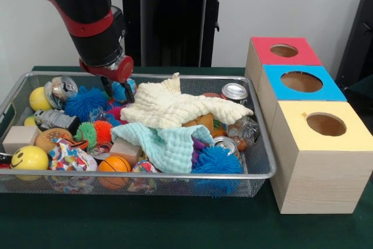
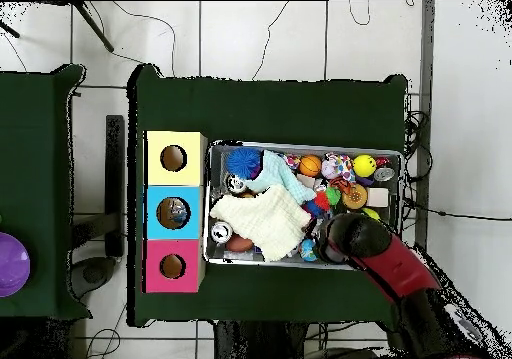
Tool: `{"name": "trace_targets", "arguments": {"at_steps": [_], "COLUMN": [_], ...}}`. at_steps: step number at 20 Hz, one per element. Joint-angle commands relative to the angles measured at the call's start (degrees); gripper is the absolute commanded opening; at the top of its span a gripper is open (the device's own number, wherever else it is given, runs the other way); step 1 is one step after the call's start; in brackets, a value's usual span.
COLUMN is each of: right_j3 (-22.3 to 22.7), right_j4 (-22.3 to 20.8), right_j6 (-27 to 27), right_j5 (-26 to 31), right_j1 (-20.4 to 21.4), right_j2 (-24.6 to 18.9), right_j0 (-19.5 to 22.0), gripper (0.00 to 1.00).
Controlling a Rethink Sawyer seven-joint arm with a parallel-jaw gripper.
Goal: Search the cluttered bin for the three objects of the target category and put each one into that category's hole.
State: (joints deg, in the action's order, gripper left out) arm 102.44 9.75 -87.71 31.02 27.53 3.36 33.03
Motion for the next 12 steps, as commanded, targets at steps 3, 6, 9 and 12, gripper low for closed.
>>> {"name": "trace_targets", "arguments": {"at_steps": [3, 6, 9, 12], "right_j3": [-18.67, -23.51, -27.85, -31.94], "right_j4": [1.41, -0.11, -2.96, -4.24], "right_j6": [-11.05, -8.68, -5.82, -3.77], "right_j5": [14.39, 13.02, 10.75, 8.90], "right_j1": [-10.42, -14.35, -17.57, -21.45], "right_j2": [0.16, 0.68, 1.84, 1.74], "right_j0": [-2.44, -2.21, -2.11, -1.16], "gripper": [1.00, 1.00, 1.00, 1.00]}}
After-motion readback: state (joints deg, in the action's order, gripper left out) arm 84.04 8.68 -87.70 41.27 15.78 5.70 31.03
